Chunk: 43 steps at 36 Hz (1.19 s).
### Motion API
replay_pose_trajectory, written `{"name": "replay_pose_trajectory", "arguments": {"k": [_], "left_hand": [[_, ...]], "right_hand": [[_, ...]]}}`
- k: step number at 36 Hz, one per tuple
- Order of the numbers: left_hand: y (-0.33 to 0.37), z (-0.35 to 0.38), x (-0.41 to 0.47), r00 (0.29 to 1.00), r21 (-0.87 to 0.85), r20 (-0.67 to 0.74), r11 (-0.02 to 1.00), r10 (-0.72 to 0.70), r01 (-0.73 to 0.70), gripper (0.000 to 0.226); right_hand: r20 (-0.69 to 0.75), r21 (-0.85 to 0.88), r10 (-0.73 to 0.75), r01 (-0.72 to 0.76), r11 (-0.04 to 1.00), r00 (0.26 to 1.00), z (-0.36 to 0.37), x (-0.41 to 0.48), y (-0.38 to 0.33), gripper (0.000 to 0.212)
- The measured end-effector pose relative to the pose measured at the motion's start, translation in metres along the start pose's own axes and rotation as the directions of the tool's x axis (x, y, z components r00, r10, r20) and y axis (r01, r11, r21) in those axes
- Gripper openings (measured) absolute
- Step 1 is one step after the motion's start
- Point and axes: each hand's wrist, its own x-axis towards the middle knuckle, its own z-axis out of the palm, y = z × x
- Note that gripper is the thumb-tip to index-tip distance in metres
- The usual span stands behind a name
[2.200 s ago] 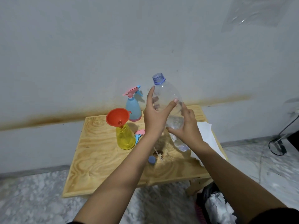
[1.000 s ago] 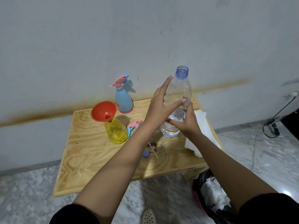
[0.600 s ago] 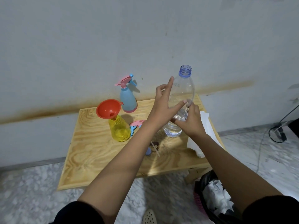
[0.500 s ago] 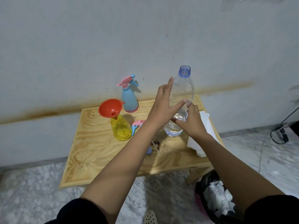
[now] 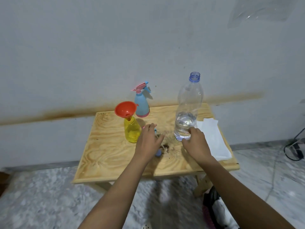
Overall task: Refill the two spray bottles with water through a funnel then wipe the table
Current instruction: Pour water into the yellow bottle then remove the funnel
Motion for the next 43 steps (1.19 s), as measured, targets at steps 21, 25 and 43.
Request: {"name": "replay_pose_trajectory", "arguments": {"k": [21, 25, 43], "left_hand": [[-0.134, -0.014, 0.061, 0.994, -0.355, -0.061, 0.933, -0.089, 0.061, 0.058], [-0.142, -0.006, 0.069, 0.996, -0.523, -0.016, 0.850, -0.092, 0.070, 0.061], [-0.156, -0.008, 0.066, 0.996, -0.516, -0.084, 0.854, 0.025, -0.064, 0.058]], "right_hand": [[-0.022, 0.356, -0.117, 0.117, 0.927, 0.993, 0.107, 0.052, -0.185, 0.099], [-0.128, 0.402, -0.087, 0.131, 0.906, 0.988, 0.118, 0.055, -0.191, 0.096], [-0.162, 0.566, 0.015, 0.081, 0.821, 0.987, 0.088, 0.053, -0.194, 0.086]]}}
